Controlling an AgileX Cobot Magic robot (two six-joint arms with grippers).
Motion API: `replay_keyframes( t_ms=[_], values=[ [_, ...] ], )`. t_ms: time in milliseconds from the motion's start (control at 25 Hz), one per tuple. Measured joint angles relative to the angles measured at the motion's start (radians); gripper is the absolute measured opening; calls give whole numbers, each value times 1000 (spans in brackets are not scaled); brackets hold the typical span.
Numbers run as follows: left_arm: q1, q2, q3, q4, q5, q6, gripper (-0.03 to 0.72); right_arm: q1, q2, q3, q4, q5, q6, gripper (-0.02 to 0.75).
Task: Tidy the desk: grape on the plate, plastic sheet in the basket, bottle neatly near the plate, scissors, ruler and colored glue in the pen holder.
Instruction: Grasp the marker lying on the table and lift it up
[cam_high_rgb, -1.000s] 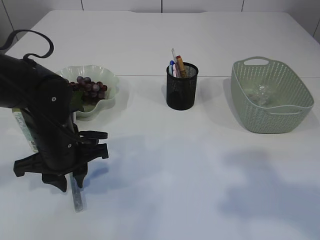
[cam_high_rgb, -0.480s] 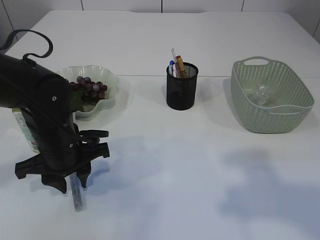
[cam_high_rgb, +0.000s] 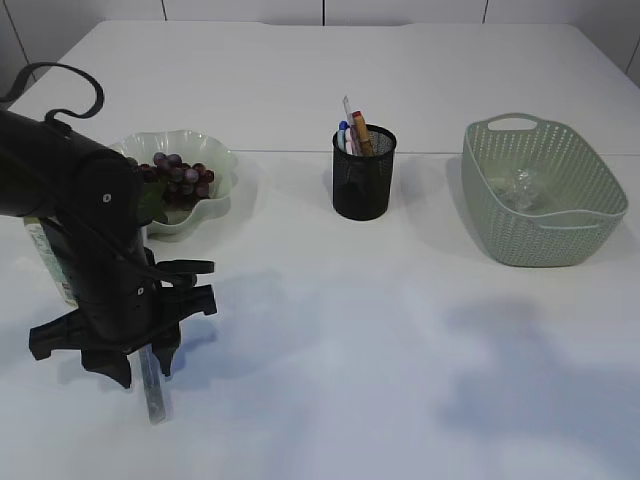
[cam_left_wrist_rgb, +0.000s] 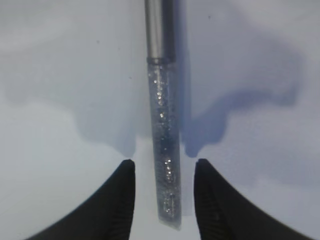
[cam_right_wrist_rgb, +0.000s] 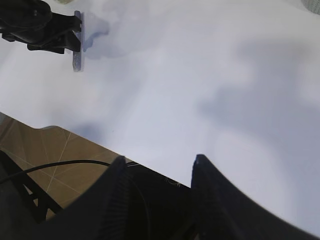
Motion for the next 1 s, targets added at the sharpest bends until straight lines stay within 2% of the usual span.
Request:
replay_keyframes(
  t_ms=[1000],
  values=[
    [0,44,0,-53,-7,0,290,0,0,0,0,0,0,342]
  ],
)
